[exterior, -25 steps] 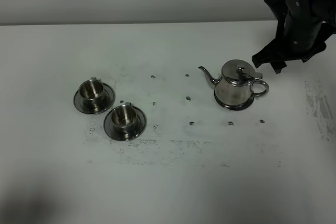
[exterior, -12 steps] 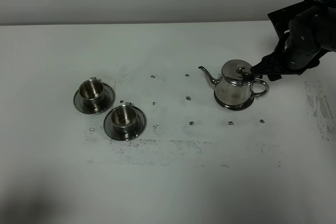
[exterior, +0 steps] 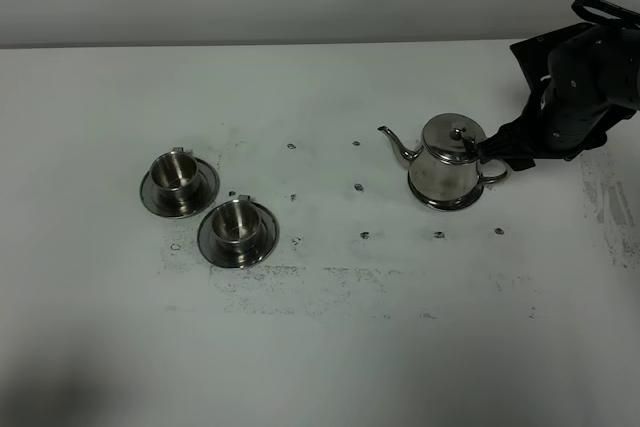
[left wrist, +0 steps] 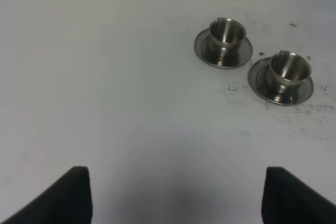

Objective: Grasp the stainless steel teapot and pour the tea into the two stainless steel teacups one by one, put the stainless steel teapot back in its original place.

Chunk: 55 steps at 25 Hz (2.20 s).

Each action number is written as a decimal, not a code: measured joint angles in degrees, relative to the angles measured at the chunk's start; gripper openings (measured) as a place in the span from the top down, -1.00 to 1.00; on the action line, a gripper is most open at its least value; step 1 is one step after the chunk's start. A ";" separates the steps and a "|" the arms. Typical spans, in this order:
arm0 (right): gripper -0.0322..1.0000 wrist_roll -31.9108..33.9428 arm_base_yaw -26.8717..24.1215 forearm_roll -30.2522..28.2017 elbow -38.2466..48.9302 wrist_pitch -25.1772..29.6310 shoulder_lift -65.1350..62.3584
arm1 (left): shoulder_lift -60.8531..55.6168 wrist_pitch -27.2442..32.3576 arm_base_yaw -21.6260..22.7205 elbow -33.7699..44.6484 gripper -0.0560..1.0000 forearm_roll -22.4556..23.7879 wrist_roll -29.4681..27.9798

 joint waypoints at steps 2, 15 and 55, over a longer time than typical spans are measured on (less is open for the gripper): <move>-0.09 0.00 0.09 0.89 0.00 0.56 0.00 | 0.00 0.00 0.00 0.00 -0.32 0.00 0.00; -0.09 -0.05 2.02 5.49 0.00 4.56 0.00 | 0.00 0.00 0.00 0.00 -0.32 0.00 0.00; -0.09 -0.10 3.20 6.27 6.32 2.53 -4.28 | 0.00 0.00 0.00 0.00 -0.32 0.00 0.06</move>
